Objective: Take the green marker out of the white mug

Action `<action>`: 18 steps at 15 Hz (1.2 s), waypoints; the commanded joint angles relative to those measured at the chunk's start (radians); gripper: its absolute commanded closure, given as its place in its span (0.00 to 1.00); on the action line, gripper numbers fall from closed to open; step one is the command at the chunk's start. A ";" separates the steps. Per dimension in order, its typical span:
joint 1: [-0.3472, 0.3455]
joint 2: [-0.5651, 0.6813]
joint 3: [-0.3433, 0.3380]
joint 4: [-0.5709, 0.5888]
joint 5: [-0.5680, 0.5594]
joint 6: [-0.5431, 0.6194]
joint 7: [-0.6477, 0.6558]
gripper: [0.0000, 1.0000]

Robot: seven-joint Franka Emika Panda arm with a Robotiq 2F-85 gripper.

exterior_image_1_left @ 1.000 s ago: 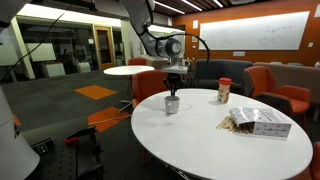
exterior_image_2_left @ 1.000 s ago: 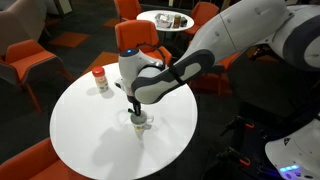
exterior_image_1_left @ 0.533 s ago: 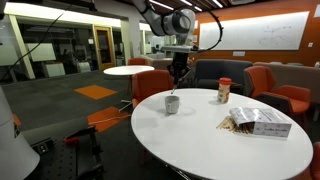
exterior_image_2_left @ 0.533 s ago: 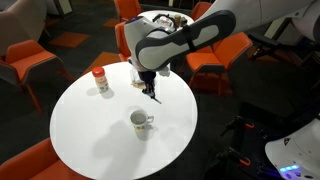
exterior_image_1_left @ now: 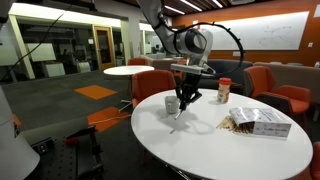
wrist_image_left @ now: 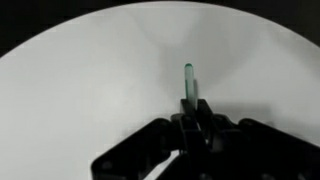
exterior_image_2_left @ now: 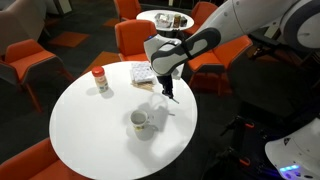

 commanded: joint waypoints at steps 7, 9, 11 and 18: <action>-0.018 0.175 -0.037 0.186 -0.258 0.008 -0.234 1.00; -0.013 0.217 -0.039 0.251 -0.297 -0.010 -0.253 1.00; 0.003 0.261 -0.045 0.313 -0.341 -0.028 -0.274 0.74; -0.042 0.177 0.058 0.256 -0.232 0.079 -0.283 0.23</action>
